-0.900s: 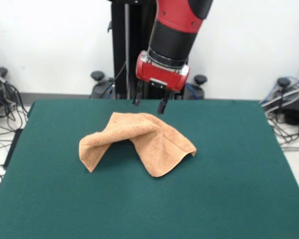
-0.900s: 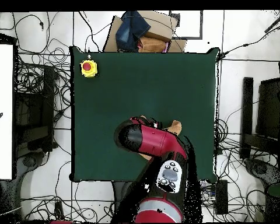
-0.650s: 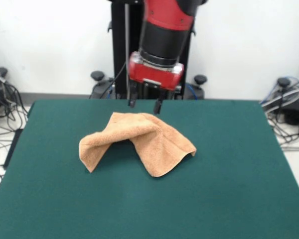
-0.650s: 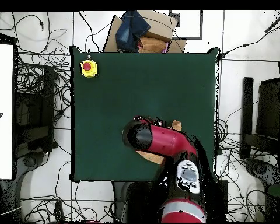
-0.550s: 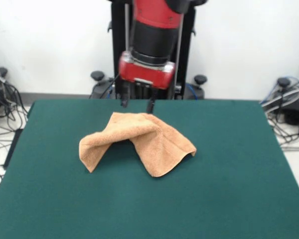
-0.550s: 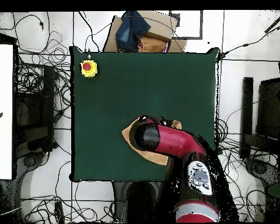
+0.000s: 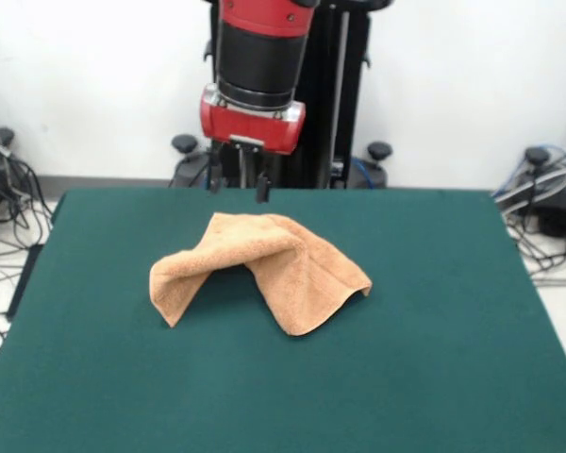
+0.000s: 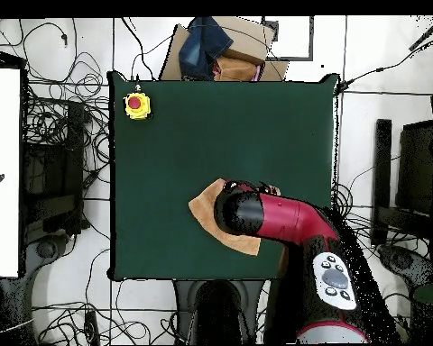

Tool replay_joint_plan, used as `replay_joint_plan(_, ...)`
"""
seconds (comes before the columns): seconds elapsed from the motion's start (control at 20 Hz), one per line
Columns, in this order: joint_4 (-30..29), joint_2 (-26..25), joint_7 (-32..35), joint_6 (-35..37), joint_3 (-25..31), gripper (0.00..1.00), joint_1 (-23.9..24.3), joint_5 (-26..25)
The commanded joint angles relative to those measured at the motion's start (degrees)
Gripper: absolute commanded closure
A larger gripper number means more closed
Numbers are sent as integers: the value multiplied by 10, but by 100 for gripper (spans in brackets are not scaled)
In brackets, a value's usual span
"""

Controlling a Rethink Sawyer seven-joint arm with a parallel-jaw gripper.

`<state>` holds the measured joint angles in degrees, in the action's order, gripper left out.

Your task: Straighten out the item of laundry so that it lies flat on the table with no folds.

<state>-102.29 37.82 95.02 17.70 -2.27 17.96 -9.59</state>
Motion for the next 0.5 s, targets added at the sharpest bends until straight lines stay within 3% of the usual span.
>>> replay_joint_plan(0.05, -13, 15, -9, 68, 49, 0, -36, -41)
replay_joint_plan(0.35, -15, 27, 41, 68, 16, 0, -82, -39)
replay_joint_plan(0.5, -25, 23, 46, 54, 22, 0, -82, -33)
